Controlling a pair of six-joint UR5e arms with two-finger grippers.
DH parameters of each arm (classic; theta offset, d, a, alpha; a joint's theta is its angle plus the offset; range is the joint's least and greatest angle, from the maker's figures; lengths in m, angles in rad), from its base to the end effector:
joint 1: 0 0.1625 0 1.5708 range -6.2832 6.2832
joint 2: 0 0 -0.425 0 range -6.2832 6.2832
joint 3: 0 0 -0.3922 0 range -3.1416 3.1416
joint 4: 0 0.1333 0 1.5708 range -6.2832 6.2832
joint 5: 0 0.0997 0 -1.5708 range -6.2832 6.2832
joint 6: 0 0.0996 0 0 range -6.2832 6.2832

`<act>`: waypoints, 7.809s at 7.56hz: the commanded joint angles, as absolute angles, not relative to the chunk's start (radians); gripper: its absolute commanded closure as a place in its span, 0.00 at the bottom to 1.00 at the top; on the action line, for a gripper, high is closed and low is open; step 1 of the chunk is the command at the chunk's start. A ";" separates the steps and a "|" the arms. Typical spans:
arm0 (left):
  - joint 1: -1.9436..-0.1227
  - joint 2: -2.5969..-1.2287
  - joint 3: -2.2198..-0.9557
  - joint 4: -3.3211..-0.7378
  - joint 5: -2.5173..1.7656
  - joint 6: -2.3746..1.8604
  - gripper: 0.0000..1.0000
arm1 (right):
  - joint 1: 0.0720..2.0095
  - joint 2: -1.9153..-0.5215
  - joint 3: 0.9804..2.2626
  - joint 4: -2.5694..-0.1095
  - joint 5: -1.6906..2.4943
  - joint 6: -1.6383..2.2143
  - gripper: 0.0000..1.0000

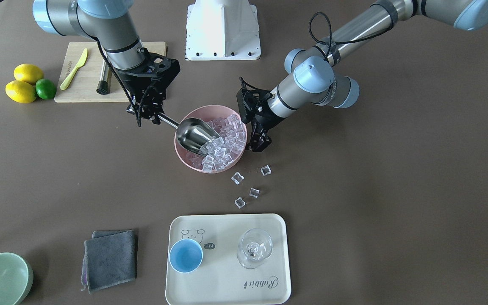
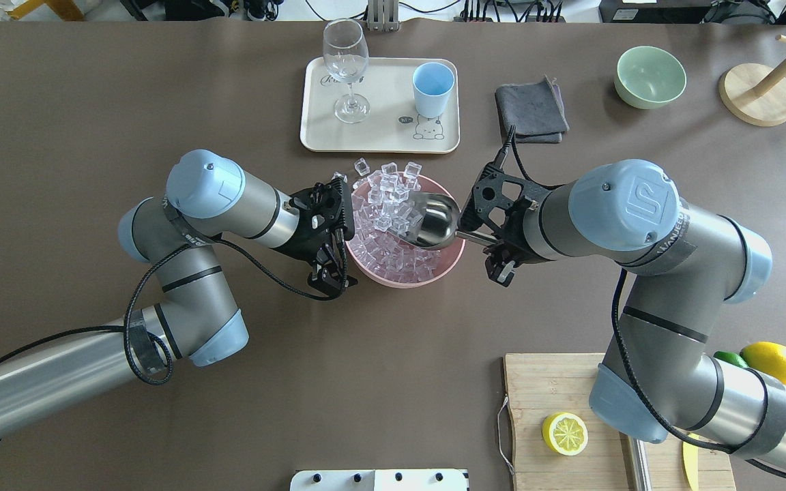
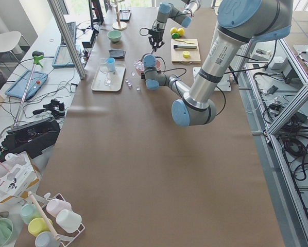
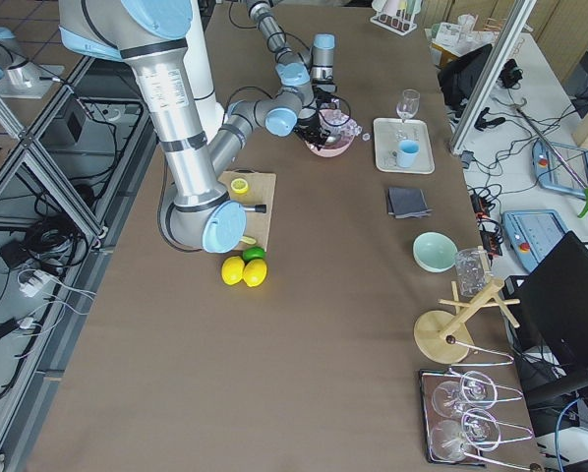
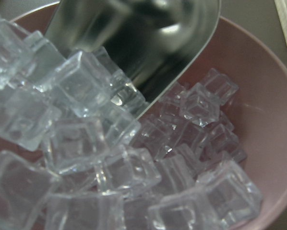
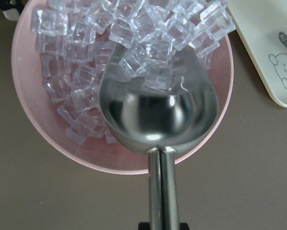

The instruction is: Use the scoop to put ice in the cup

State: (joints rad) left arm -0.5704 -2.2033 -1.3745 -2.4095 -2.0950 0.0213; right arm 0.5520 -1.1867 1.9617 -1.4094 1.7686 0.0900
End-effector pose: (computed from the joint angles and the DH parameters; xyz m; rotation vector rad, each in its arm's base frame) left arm 0.5595 -0.4581 0.2694 0.9484 1.0519 1.1908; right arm -0.4318 -0.3995 0.2597 0.7264 -0.6742 -0.9477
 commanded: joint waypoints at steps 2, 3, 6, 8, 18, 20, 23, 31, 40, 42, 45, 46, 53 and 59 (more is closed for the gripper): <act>-0.571 -2.200 -1.377 -2.411 -2.098 0.021 0.02 | 0.552 -1.201 1.973 -1.350 1.773 0.175 1.00; -0.572 -2.198 -1.379 -2.411 -2.100 0.021 0.02 | 0.552 -1.224 1.974 -1.291 1.772 0.175 1.00; -0.574 -2.165 -1.408 -2.414 -2.103 0.025 0.02 | 0.552 -1.245 1.983 -1.241 1.766 0.192 1.00; -0.575 -2.155 -1.414 -2.414 -2.102 0.025 0.02 | 0.554 -1.266 1.988 -1.186 1.766 0.202 1.00; -0.684 -2.005 -1.635 -2.193 -2.246 0.023 0.02 | 0.805 -1.171 1.824 -1.256 1.896 0.460 1.00; -0.742 -2.009 -1.689 -1.956 -2.244 0.011 0.02 | 0.825 -1.099 1.740 -1.268 1.901 0.454 1.00; -0.833 -1.961 -1.756 -1.916 -2.244 -0.419 0.02 | 0.842 -1.033 1.687 -1.357 1.901 0.407 1.00; -1.260 -1.707 -1.753 -1.838 -2.401 -0.321 0.01 | 0.871 -0.816 1.522 -1.640 2.006 0.217 1.00; -1.630 -1.603 -1.637 -1.735 -2.292 -0.049 0.00 | 0.928 -0.761 1.476 -1.743 2.088 0.121 1.00; -1.625 -1.580 -1.637 -1.736 -2.289 -0.040 0.01 | 0.928 -0.775 1.523 -1.785 2.092 0.121 1.00; -1.606 -1.598 -1.593 -1.740 -2.289 -0.040 0.01 | 1.082 -1.027 1.771 -1.815 2.224 0.144 1.00; -1.606 -1.621 -1.562 -1.744 -2.290 -0.038 0.01 | 1.115 -1.134 1.860 -1.803 2.230 0.223 1.00; -1.537 -1.590 -1.644 -1.704 -2.295 -0.034 0.00 | 1.186 -1.764 1.927 -1.289 2.212 0.502 1.00; -1.537 -1.588 -1.635 -1.666 -2.292 -0.026 0.01 | 1.201 -1.842 1.720 -0.983 2.212 0.565 1.00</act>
State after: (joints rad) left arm -1.5381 -1.5880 -1.6363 -1.6696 -2.2949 -0.0341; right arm 1.2002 -1.8331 1.7471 -1.0242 2.2150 0.5556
